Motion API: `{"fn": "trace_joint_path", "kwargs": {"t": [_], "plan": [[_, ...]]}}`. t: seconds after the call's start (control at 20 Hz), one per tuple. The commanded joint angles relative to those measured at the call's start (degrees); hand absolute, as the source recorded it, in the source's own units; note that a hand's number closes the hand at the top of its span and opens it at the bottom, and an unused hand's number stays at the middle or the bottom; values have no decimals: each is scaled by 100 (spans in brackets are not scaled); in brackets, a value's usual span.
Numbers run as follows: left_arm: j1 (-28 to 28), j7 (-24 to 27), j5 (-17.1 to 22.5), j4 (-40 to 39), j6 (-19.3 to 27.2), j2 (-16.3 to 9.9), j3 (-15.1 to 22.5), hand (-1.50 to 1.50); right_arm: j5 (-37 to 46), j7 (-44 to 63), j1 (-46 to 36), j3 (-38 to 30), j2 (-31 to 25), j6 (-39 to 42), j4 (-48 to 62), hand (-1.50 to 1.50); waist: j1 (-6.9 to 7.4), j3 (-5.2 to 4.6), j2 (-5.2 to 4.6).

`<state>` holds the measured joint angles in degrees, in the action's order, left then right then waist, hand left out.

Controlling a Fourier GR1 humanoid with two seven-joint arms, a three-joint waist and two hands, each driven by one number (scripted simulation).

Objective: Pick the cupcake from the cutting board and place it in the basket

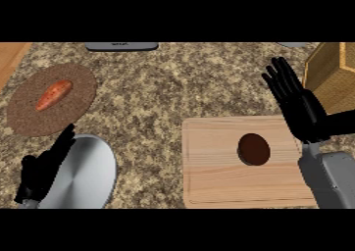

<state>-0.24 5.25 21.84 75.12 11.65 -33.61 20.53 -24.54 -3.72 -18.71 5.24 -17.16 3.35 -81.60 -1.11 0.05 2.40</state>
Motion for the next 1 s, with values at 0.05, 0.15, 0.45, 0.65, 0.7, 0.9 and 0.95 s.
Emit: {"fn": "trace_joint_path", "kwargs": {"t": [0.05, 0.15, 0.45, 0.65, 0.7, 0.9, 0.95], "plan": [[89, -290, 10, -57, 197, 451, 11, 0, -239, 362, -431, -269, -153, 104, -461, 150, 104, -7, -230], [80, -670, 297, -170, 84, 354, -170, 0, -56, -138, -621, -55, 221, 168, -16, 150, 174, -3, -256], [301, -1126, 333, -86, 261, 584, 79, 0, 1201, -347, -579, 1555, 736, 171, -576, 150, 186, -12, -235], [388, -1131, 367, -91, 331, 636, -25, 0, 2374, 164, -557, 1907, 681, -890, -691, -150, 88, -21, -210], [323, -1214, 369, -95, 364, 598, -74, 0, 2644, 419, -526, 2106, 679, -1056, -775, -150, 47, -23, -201], [497, -1211, 392, 54, 415, 593, -103, 0, 3792, 1407, -1062, 1904, -607, -1121, -771, -150, -86, -54, -135], [488, -1317, 459, 212, 323, 387, -211, 0, 4081, 1728, -1192, 1886, -832, -1149, -727, -150, -54, -51, -113]]}}
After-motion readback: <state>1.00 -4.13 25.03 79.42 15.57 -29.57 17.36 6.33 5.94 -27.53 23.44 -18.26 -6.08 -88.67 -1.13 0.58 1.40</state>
